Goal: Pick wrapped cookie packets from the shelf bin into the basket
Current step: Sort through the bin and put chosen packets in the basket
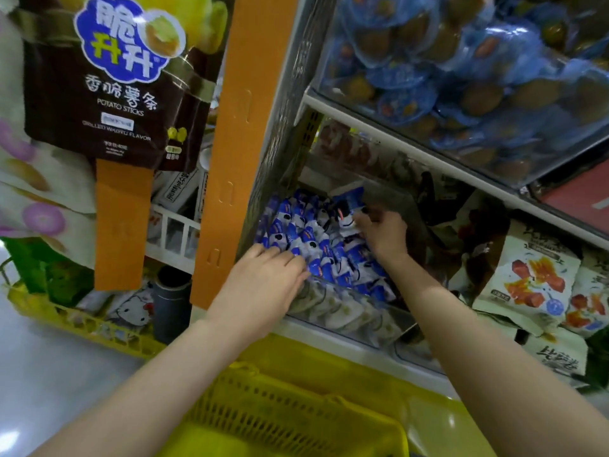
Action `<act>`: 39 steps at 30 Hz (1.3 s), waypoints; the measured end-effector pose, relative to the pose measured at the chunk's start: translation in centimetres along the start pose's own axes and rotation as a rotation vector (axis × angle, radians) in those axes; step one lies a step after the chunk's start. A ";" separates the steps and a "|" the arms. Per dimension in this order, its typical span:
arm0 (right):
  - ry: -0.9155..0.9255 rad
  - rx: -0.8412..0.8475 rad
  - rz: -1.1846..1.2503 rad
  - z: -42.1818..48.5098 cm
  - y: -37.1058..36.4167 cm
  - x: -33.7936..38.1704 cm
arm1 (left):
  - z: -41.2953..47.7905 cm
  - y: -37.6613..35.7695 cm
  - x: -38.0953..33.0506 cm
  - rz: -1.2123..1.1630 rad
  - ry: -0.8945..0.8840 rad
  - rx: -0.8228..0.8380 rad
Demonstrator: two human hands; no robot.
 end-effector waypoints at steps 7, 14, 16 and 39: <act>0.086 0.295 -0.358 1.5 -3.1 0.4 | -0.1 -0.1 0.1 -0.020 0.009 -0.035; 0.125 0.364 -0.414 1.6 -5.1 1.1 | -0.1 -0.1 0.2 -0.030 0.022 -0.014; 0.137 0.336 -0.353 1.3 -5.9 1.5 | -0.1 -0.2 0.2 -0.024 0.026 -0.004; -0.034 0.459 -0.519 3.9 -4.9 -2.4 | -0.2 -0.7 0.3 -0.018 0.031 -0.022</act>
Point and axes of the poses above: each hand's wrist, its own z-axis towards the middle knuckle, its own y-axis out of the back of the hand, x = y × z, the point moved 7 cm from there along z, towards the middle knuckle, and after that the axes turned 5 degrees about -x, right-handed, at the moved point
